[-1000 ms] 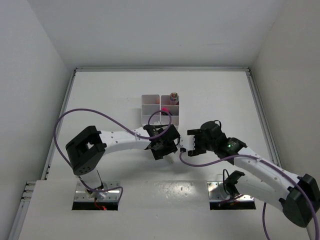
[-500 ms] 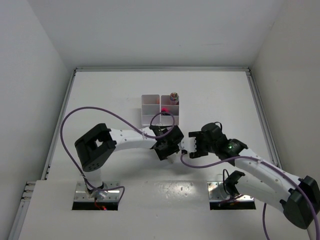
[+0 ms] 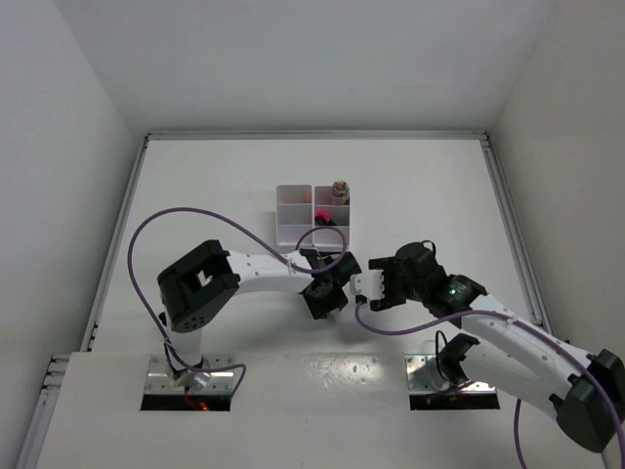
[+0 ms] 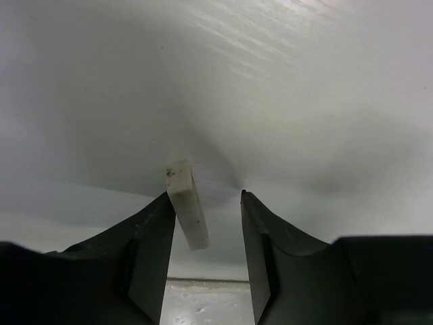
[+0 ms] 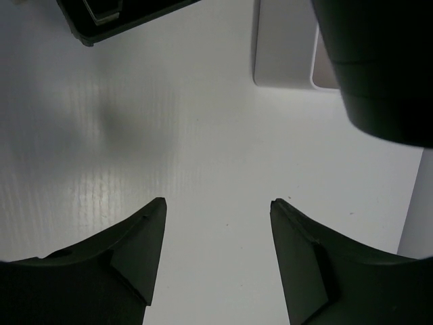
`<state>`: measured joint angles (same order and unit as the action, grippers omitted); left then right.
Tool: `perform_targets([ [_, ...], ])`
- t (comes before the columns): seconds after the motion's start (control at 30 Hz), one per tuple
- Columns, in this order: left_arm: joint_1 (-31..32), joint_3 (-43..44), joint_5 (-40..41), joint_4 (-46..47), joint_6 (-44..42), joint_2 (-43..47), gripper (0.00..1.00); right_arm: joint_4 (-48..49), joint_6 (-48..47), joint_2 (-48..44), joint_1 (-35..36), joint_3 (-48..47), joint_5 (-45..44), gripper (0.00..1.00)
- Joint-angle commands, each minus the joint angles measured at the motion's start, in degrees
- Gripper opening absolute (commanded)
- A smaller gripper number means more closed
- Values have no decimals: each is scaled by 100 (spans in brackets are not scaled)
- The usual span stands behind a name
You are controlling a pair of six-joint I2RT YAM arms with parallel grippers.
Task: Sort the stationery into containers
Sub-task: Pick up the stationery from the center of the board, then place the stationery in the storage box.
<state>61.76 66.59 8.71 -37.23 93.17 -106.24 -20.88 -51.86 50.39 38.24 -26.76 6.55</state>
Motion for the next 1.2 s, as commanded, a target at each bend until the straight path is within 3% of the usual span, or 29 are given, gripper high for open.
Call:
perform_targets([
  [0.0,284,47,8,-223,79,-169,49,788,272,-188,-36,-66,-83,63],
  [0.1,337,47,8,-276,79,-169,44,788,272,-240,-36,-66,-83,63],
  [0.4,530,354,375,-494,-96,23,2,682,272,-302,-36,-66,-83,63],
  [0.63,715,821,1404,-1128,-394,700,0,629,325,-302,-36,-66,-145,66],
  [0.77,715,1285,2386,-1514,-545,1034,0,629,325,-250,-36,-66,-267,66],
  [0.8,715,1374,2546,-1515,-658,1096,0,629,325,-249,-36,-66,-268,61],
  [0.87,654,1680,2985,-1681,-730,1096,0,629,377,-83,-36,-66,-268,31],
  [0.9,549,1752,3083,-1682,-730,1096,0,629,378,-82,-36,-127,-268,8],
  [0.97,434,1901,3328,-1682,-730,1096,0,629,439,-3,-36,-127,-320,0],
  [1.0,329,1902,3417,-1621,-730,1044,0,629,439,49,-36,-127,-321,0],
  [1.03,276,1971,3540,-1533,-730,1043,0,682,439,50,-36,-127,-321,7],
  [1.13,4,2025,3611,-1061,-730,991,0,866,492,-20,-36,-49,-435,53],
  [1.17,3,2025,3611,-1058,-808,939,0,867,492,-90,-36,13,-435,61],
])
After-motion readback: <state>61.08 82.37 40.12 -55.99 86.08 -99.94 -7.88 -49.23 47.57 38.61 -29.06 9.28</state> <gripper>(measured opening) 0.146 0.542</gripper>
